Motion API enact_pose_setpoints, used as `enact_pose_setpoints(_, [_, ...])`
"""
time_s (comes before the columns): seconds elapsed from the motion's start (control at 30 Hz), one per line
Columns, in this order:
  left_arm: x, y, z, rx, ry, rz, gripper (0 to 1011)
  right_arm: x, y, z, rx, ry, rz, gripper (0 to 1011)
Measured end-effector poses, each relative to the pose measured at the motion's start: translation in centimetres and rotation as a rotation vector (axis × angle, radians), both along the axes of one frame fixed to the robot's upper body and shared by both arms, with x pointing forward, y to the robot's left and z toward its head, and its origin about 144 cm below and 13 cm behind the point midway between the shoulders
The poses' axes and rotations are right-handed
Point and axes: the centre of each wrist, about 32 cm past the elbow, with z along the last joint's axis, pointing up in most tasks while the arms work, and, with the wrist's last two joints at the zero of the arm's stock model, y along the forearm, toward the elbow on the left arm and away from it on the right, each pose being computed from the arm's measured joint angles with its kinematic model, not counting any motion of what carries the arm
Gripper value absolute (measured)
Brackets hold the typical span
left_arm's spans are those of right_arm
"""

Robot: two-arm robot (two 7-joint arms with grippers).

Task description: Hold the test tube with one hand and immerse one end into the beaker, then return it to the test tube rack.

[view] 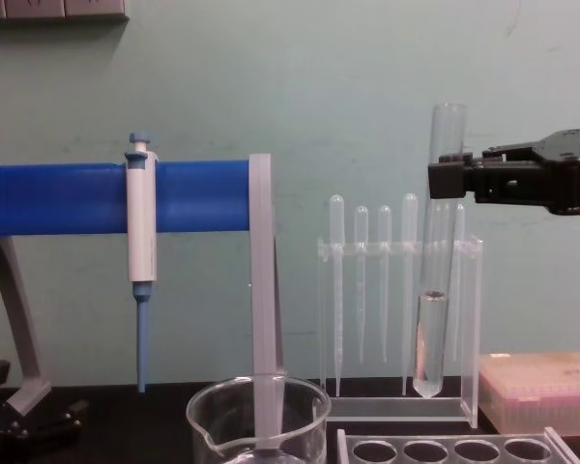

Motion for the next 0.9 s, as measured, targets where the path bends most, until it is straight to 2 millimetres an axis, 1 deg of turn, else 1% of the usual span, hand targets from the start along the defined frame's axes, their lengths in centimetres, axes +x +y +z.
enact_pose_setpoints(0.9, [0.0,0.0,0.0,0.0,0.0,0.0,1000,0.0,0.0,0.0,0.0,0.0,0.0,233])
